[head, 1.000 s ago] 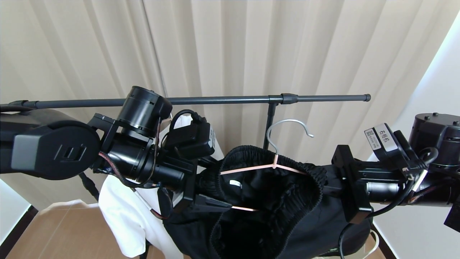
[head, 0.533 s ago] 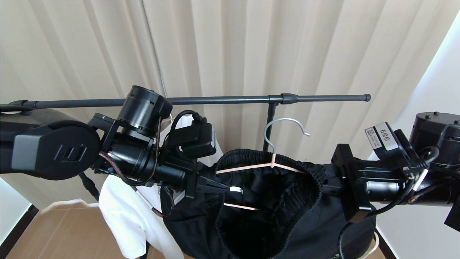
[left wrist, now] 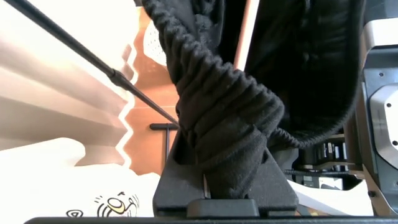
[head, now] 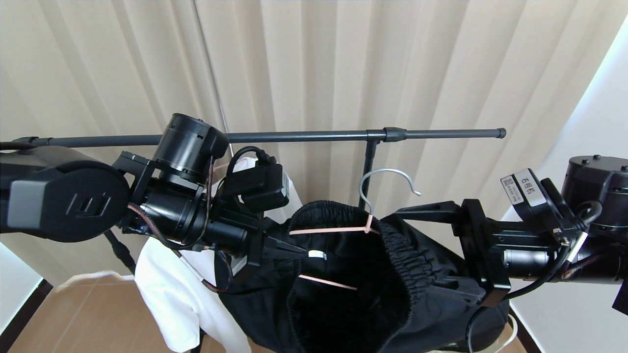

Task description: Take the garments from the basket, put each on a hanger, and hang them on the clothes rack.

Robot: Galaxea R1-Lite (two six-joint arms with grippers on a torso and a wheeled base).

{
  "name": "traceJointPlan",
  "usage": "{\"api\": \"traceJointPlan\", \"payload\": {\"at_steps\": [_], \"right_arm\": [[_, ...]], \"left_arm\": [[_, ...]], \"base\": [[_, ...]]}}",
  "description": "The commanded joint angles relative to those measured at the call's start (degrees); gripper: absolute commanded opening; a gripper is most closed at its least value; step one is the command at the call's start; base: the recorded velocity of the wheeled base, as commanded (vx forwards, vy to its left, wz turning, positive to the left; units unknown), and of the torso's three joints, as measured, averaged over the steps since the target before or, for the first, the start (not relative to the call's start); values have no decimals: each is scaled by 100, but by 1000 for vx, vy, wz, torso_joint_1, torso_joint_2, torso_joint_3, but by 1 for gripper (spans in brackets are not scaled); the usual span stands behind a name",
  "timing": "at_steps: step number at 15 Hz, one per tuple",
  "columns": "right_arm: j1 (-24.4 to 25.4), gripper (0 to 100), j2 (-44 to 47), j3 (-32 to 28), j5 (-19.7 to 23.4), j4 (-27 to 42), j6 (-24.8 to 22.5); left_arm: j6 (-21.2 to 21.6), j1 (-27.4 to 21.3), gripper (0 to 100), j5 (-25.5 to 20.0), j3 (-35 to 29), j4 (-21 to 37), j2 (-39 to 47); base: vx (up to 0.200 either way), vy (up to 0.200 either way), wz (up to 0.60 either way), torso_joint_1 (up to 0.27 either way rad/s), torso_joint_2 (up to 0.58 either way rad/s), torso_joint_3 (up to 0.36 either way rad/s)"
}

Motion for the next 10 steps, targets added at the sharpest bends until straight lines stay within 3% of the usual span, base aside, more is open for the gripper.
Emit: {"api": "traceJointPlan", "payload": {"at_steps": [1, 7, 10], "right_arm": [[-127, 100, -32, 97, 1, 35, -19], [-329, 100, -129, 299, 9, 43, -10], [-355, 100, -182, 396, 9, 43, -10]], "left_arm": [[-11, 134, 0, -5, 0, -12, -58], [-266, 407, 0, -5, 9, -47, -216], [-433, 539, 0, -5, 264, -521, -286]], "base": [[0, 0, 0, 0, 0, 0], [0, 0, 0, 0, 0, 0], [0, 0, 0, 0, 0, 0]]}}
